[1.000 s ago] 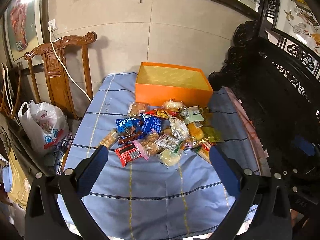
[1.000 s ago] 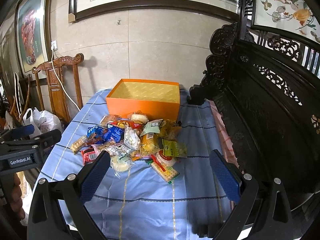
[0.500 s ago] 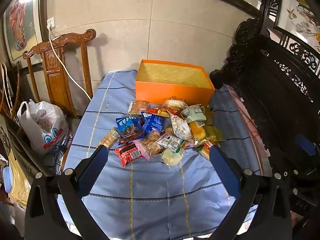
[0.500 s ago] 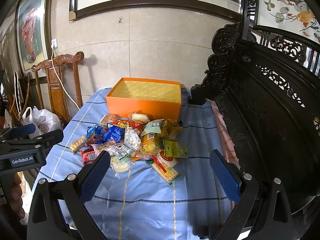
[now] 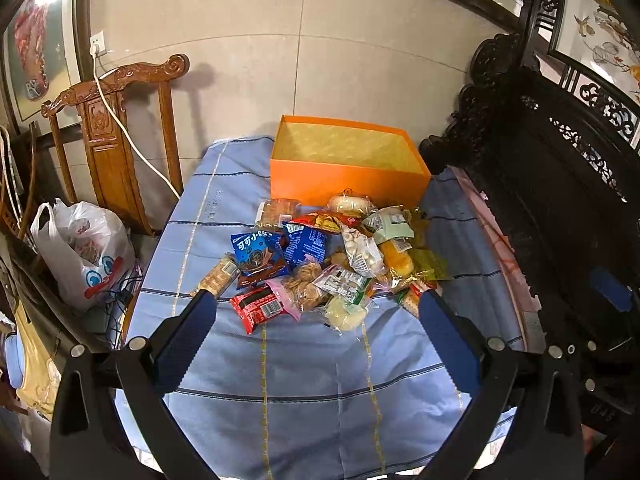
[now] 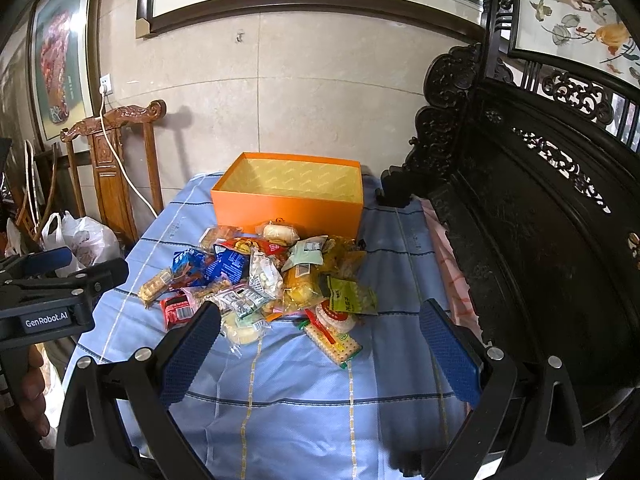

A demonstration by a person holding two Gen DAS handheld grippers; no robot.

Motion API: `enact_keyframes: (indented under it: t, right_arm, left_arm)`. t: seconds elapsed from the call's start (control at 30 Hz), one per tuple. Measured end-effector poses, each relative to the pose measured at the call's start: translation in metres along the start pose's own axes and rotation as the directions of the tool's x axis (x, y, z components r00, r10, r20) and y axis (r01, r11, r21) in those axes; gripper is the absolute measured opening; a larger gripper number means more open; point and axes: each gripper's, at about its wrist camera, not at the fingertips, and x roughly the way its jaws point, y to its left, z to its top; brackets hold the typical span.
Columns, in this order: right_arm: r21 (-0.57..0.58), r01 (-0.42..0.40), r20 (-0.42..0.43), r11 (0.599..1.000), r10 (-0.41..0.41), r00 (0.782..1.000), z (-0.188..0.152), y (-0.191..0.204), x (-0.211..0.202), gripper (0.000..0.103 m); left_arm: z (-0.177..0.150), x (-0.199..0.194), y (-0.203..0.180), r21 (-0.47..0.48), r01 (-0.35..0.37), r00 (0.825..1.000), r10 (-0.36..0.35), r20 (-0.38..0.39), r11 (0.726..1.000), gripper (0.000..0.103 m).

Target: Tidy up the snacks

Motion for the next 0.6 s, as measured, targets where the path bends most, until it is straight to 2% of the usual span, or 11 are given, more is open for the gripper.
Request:
enact_keyframes:
  t: [0.53,0.6]
  right_arm:
    - [0.020,-0.002,-0.035,1.000,0.002,0.999,0.001,0.015,0.020,0.099]
    - [0.037,0.016,-0.068,0.999,-0.014,0.998,-0.005,0.011,0.031,0.099]
  left_arm:
    - [0.008,0.022,0.024,-0.003,0.013,0.999,-0.013,-0.037,1.000,0.099]
    - [0.007,0.035,0.038,-0.020,-0.018,0.999,0.017,-0.047,1.000,0.099]
